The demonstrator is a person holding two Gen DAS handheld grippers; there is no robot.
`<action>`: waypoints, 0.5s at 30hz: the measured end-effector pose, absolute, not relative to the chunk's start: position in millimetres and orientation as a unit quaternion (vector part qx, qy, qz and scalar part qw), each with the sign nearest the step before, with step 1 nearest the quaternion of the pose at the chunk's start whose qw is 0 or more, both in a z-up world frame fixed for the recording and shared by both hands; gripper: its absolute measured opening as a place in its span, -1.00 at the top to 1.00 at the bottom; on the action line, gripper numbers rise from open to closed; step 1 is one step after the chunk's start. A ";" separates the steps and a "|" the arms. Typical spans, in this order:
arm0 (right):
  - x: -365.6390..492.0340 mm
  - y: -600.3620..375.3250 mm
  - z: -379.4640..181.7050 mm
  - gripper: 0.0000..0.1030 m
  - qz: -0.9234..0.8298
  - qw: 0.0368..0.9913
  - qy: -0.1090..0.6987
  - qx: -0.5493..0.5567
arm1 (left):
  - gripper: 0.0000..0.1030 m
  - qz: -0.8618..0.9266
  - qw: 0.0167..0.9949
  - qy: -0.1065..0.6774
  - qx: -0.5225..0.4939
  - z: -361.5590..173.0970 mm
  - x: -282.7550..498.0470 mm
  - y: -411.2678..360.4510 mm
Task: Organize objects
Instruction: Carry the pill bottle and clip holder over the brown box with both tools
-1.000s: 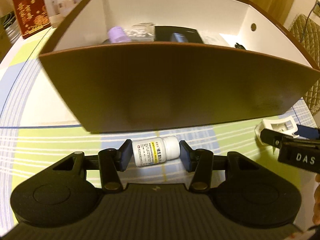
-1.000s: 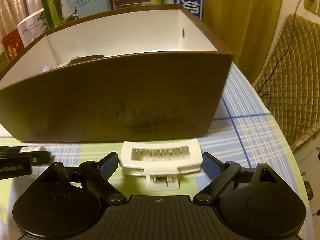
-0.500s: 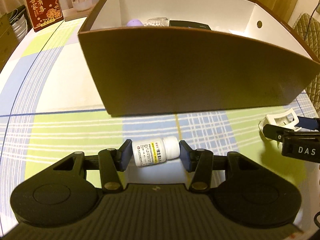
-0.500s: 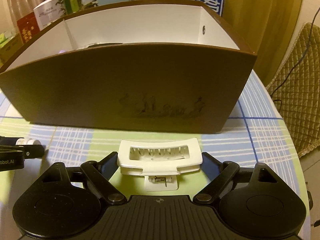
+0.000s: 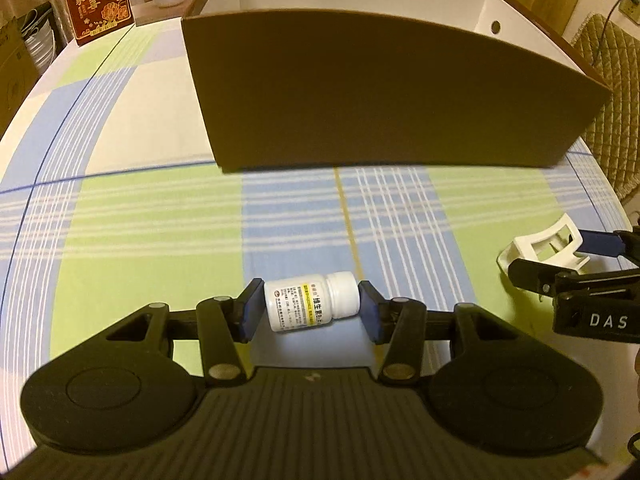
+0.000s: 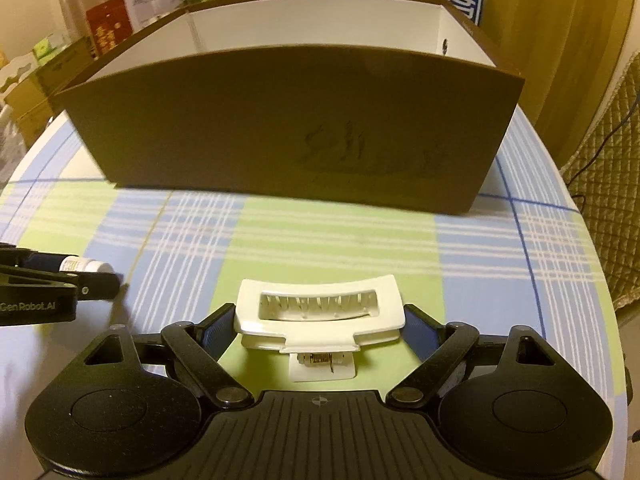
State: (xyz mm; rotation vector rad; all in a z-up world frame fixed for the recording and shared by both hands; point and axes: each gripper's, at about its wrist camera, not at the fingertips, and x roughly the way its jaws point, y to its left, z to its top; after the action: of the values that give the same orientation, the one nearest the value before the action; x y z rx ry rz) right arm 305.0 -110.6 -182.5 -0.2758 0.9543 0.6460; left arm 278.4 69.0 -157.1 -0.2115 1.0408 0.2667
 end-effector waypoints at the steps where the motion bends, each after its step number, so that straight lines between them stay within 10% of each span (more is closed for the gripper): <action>1: 303.0 -110.7 -182.4 -0.63 0.307 0.828 0.451 -0.130 | 0.13 0.126 0.854 0.495 -0.102 -157.0 275.5 67.9; 15: 274.4 -117.2 -163.6 -0.63 0.355 0.811 0.445 -0.134 | 0.13 0.123 0.852 0.496 -0.109 -142.9 239.6 46.6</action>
State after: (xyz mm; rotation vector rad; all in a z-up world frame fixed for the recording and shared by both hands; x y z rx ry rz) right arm 274.4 -117.2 -163.6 -0.2859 0.9513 0.7583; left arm 239.6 46.6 -142.9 -0.2301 1.0445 0.2588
